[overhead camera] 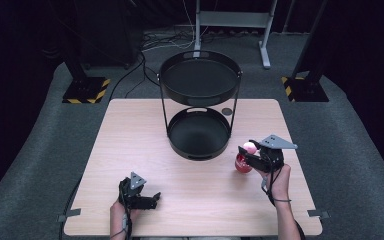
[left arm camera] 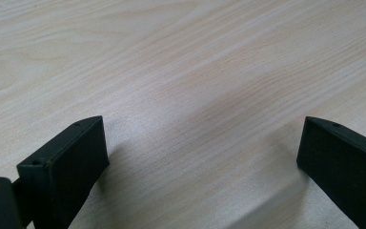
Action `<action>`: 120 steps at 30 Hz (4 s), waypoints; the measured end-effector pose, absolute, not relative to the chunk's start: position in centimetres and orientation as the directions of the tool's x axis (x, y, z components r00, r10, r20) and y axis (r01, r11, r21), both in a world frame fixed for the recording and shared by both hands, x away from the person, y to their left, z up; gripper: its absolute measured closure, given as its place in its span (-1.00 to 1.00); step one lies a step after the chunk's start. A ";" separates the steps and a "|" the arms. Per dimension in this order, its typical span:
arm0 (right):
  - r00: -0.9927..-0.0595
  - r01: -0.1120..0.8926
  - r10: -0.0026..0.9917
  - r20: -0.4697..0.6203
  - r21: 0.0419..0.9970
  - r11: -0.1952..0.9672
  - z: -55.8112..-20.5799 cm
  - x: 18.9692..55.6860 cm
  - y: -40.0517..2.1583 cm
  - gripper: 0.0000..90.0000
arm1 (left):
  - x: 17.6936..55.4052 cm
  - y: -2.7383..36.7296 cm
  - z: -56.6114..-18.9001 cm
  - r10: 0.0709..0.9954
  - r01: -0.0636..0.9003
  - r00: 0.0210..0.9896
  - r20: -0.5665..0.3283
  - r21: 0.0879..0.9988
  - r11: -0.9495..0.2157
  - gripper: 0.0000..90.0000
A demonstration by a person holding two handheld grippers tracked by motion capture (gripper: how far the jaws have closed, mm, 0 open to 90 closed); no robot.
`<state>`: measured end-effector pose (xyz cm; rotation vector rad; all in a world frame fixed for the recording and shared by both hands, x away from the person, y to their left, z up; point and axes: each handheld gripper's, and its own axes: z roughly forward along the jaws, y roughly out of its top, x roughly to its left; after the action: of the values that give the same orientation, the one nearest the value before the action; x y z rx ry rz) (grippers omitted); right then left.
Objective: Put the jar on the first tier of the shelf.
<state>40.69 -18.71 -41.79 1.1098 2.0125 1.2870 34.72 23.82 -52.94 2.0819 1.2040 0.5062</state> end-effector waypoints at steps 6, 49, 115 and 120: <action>-0.553 0.354 0.833 0.009 0.908 0.225 -41.4 41.0 -18.2 0.07 | 34.7 23.8 -52.9 0.867 0.606 0.499 0.001 0.714 -0.350 -0.94; -0.603 0.332 0.797 0.023 0.916 0.225 -40.8 43.2 -15.3 0.07 | 34.7 23.8 -52.9 0.867 0.606 0.499 0.001 0.715 -0.349 -0.94; -0.640 0.297 0.768 0.006 0.924 0.241 -39.7 48.0 -10.4 0.07 | 34.7 23.8 -52.9 0.867 0.606 0.499 0.000 0.714 -0.349 -0.94; -0.641 0.301 0.767 0.007 0.922 0.243 -39.8 48.4 -10.0 0.07 | 34.7 23.8 -52.9 0.867 0.606 0.499 0.000 0.714 -0.349 -0.94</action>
<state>48.41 -9.98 -39.77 0.9739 2.0712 1.3818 34.72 23.82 -52.94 2.0822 1.2035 0.5061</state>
